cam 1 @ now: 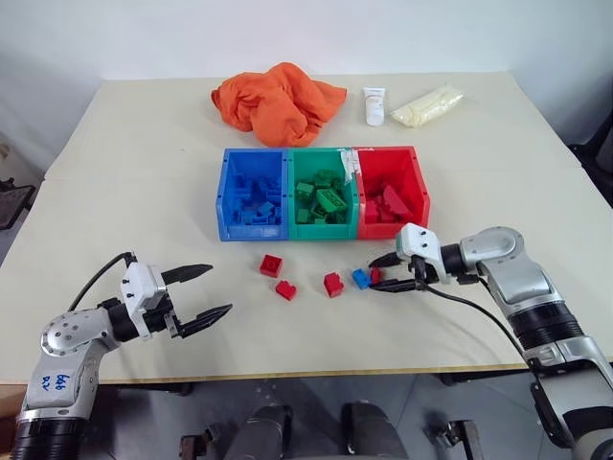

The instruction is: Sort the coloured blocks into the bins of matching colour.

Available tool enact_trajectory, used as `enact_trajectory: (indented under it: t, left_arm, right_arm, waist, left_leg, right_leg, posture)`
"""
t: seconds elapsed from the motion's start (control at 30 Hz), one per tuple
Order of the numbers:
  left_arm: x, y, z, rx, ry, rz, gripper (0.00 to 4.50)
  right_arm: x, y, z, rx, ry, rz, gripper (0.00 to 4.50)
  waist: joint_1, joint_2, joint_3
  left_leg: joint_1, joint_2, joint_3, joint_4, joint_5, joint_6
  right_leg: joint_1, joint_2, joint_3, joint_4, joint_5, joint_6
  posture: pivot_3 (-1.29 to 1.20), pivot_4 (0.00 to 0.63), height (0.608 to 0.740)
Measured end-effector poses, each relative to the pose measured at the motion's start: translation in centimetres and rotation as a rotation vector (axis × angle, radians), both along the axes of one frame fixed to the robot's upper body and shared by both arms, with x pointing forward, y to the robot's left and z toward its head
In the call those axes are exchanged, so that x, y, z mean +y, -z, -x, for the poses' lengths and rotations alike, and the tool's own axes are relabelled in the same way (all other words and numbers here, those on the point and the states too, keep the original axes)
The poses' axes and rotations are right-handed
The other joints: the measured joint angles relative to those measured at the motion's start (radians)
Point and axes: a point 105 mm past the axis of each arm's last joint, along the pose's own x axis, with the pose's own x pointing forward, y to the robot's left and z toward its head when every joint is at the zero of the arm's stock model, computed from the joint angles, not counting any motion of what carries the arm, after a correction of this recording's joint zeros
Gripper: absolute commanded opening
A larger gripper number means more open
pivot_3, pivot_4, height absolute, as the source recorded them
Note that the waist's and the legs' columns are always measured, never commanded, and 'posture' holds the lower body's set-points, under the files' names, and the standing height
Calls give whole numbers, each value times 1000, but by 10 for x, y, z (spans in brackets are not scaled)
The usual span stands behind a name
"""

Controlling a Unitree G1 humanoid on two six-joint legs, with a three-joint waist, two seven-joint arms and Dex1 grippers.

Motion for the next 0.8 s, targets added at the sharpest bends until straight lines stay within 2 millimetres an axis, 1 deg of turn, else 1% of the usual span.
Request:
enact_trajectory:
  t: [0.03,0.2,0.27,0.33,0.4,0.53,0.57,0.63,0.67,0.7,0.73,0.8]
  left_arm:
    - [0,0,0,-1,-2,0,4500]
    - [0,-1,-1,-5,-3,1,4500]
    - [-1,-2,-2,-9,-2,1,4500]
    - [-1,-3,-2,-10,-1,1,4500]
    - [-1,-3,-3,-13,2,1,4500]
    - [-3,-7,-6,-24,10,3,4500]
    - [-4,-8,-8,-30,16,5,4500]
    - [-8,-11,-10,-39,31,11,4500]
    - [-9,-11,-12,-42,37,16,4500]
    - [-11,-12,-14,-42,42,21,4500]
    - [-12,-12,-15,-43,46,23,4500]
    - [-12,-11,-16,-37,50,25,4500]
  right_arm:
    - [0,0,1,0,-1,-1,1406]
    - [0,0,5,-5,3,-6,1411]
    - [-2,-5,5,-13,23,-20,1411]
    - [-5,-19,4,-44,53,-52,1411]
    - [-10,-37,-3,-83,99,-99,1411]
    - [-14,-88,-23,-219,180,-198,1411]
    - [-15,-101,-31,-257,206,-230,1411]
    - [-13,-117,-46,-298,248,-271,1411]
    - [-12,-122,-52,-312,264,-286,1411]
    - [-11,-127,-61,-327,291,-298,2149]
    - [-10,-130,-66,-339,307,-303,2444]
    - [-13,-128,-75,-345,344,-291,3094]
  waist:
    - [0,0,0]
    - [1,0,0]
    - [1,0,0]
    - [0,0,0]
    - [-1,0,0]
    - [-1,0,0]
    - [-1,0,0]
    - [-2,0,0]
    - [-2,0,0]
    - [-4,0,0]
    - [-4,0,0]
    - [-5,0,0]
  left_leg:
    - [0,0,0,0,0,0]
    - [0,0,0,0,0,0]
    - [0,0,0,0,0,0]
    - [0,0,0,0,0,0]
    - [0,0,0,0,0,0]
    - [0,1,1,0,0,0]
    - [0,0,1,0,0,0]
    - [0,0,1,0,0,0]
    - [0,0,2,0,0,0]
    - [0,0,2,0,0,0]
    - [0,1,2,-1,0,0]
    - [0,0,2,-1,0,0]
  right_leg:
    - [0,0,0,0,0,0]
    - [0,0,0,0,0,0]
    - [0,0,0,0,0,0]
    - [0,0,0,0,0,0]
    - [-1,0,0,0,0,0]
    - [-1,0,0,0,0,0]
    - [-1,0,1,0,0,0]
    - [-1,0,1,1,0,0]
    - [-1,0,1,1,0,-1]
    - [-2,0,1,1,0,-1]
    - [-2,0,1,1,0,-1]
    - [-3,0,1,2,0,0]
  posture:
    - [0,150,740]
    - [0,150,740]
    - [0,150,740]
    - [0,150,740]
    - [0,150,740]
    - [0,150,740]
    - [0,150,740]
    - [0,150,740]
    - [0,150,740]
    - [0,150,740]
    - [0,150,740]
    - [0,150,740]
